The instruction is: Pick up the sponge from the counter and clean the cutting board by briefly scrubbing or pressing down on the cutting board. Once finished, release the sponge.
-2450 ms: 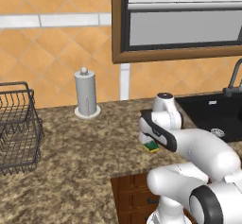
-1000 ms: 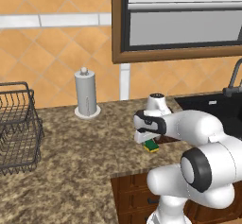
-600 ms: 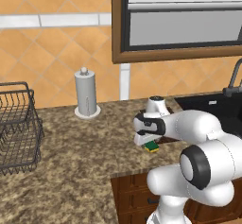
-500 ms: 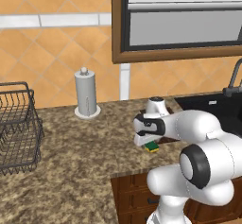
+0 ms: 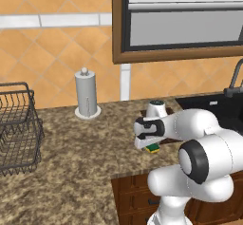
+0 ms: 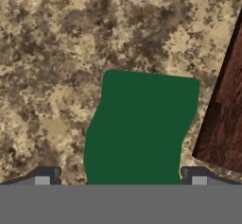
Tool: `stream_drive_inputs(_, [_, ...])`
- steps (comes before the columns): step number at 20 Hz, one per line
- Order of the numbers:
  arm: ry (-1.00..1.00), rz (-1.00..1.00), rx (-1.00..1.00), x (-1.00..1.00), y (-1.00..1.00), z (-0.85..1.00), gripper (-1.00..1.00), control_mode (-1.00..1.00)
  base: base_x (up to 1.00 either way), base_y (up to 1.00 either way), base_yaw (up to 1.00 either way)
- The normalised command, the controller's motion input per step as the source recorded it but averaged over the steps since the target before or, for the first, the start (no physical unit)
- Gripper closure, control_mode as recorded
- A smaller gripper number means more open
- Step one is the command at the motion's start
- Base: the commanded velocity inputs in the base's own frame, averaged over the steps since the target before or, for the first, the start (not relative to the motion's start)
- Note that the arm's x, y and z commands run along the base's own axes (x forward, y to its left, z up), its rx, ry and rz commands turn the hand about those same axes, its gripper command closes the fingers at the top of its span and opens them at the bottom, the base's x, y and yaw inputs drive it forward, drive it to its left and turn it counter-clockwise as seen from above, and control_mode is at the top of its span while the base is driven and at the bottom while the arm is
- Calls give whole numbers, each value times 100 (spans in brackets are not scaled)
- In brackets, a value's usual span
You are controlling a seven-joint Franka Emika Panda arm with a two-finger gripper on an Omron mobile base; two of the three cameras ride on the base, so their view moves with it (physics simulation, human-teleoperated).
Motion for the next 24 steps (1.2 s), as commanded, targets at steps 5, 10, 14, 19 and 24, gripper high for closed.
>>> stream_drive_inputs(5, [0,0,0,0,0,-11,-100,-100,0,0,0])
stream_drive_inputs(10, [0,0,0,0,0,-13,100,-100,0,0,0])
stream_drive_inputs(14, [0,-2,0,0,0,1,100,-100,0,0,0])
stream_drive_inputs(19, [1,-4,2,0,0,7,100,-100,0,0,0])
stream_drive_inputs(24, [1,-3,1,0,-3,5,100,-100,0,0,0])
